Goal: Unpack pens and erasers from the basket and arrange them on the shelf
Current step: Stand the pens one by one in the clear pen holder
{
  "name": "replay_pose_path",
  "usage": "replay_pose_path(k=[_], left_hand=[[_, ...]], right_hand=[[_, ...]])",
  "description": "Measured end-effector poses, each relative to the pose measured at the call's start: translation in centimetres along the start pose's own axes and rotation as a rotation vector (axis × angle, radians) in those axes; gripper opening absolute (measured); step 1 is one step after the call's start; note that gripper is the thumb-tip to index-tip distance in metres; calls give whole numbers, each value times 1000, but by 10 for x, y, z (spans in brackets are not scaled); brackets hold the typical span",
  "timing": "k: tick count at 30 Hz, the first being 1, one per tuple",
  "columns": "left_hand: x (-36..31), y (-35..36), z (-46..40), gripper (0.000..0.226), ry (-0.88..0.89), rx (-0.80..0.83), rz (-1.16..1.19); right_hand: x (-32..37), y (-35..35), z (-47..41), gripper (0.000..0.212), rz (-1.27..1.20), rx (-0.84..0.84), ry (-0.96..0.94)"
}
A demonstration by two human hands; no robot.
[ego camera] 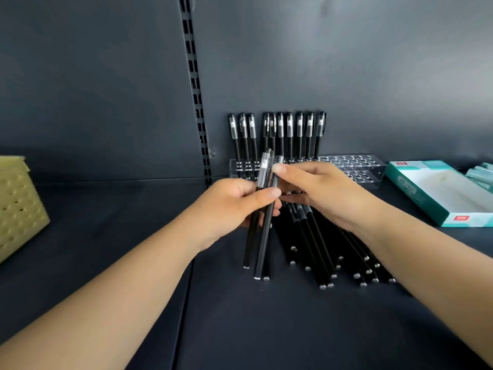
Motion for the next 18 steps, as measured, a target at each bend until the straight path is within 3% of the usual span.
replay_pose_path(k=[3,6,9,18], left_hand=[[-10,-9,4,25,89,-40,-26],[-2,-14,8,10,90,-67,-30],[9,-15,13,13,79,-72,-11],[39,-15,24,18,-10,-60,178]], right_hand=[[18,14,4,37,-114,96,-64],[22,15,5,28,-67,61,-106],[22,19,7,16,9,29,-142],[25,35,7,21,209,56,-203]])
Point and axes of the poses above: each hand's wrist, its own z-axis away from the middle knuckle, its own y-axis out of the palm, x = y × z, the point moved 10 cm from there along -z, towards the middle knuckle, and after that the axes turned 9 degrees about -x, right-handed, at the moved point
